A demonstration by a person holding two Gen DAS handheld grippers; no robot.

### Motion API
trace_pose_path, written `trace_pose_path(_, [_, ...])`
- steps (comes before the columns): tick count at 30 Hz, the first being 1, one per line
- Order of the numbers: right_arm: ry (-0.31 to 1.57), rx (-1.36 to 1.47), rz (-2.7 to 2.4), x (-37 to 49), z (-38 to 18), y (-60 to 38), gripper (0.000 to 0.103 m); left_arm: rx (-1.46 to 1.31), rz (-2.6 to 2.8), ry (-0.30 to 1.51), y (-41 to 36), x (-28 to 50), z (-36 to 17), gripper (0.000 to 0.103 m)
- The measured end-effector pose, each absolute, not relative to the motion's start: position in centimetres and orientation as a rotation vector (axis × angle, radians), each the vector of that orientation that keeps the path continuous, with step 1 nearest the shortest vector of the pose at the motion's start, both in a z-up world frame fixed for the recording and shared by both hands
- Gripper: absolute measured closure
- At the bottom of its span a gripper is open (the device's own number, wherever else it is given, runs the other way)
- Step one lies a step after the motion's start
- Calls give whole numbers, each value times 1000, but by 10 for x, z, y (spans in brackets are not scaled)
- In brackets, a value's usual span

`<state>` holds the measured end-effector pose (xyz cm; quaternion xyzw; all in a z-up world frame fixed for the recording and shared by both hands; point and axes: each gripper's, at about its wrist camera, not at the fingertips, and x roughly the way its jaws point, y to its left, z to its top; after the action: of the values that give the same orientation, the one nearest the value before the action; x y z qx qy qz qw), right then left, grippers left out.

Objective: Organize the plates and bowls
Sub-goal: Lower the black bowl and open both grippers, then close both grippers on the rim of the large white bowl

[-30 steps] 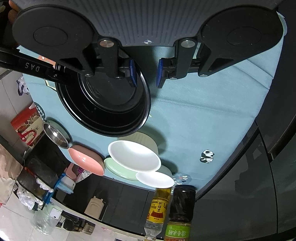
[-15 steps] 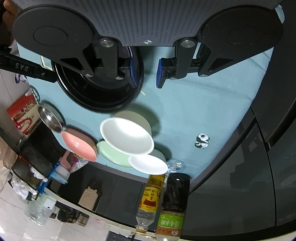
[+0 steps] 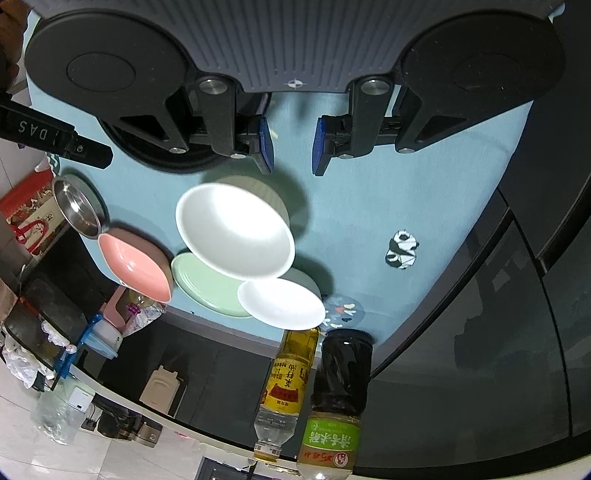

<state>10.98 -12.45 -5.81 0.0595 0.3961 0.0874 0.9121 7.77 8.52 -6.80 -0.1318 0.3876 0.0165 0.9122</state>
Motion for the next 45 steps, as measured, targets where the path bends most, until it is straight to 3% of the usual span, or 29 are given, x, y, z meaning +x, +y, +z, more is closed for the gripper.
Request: trace_pose_path(45, [947, 55, 277, 195, -78, -60, 74, -317, 22, 875, 95, 160, -91, 81])
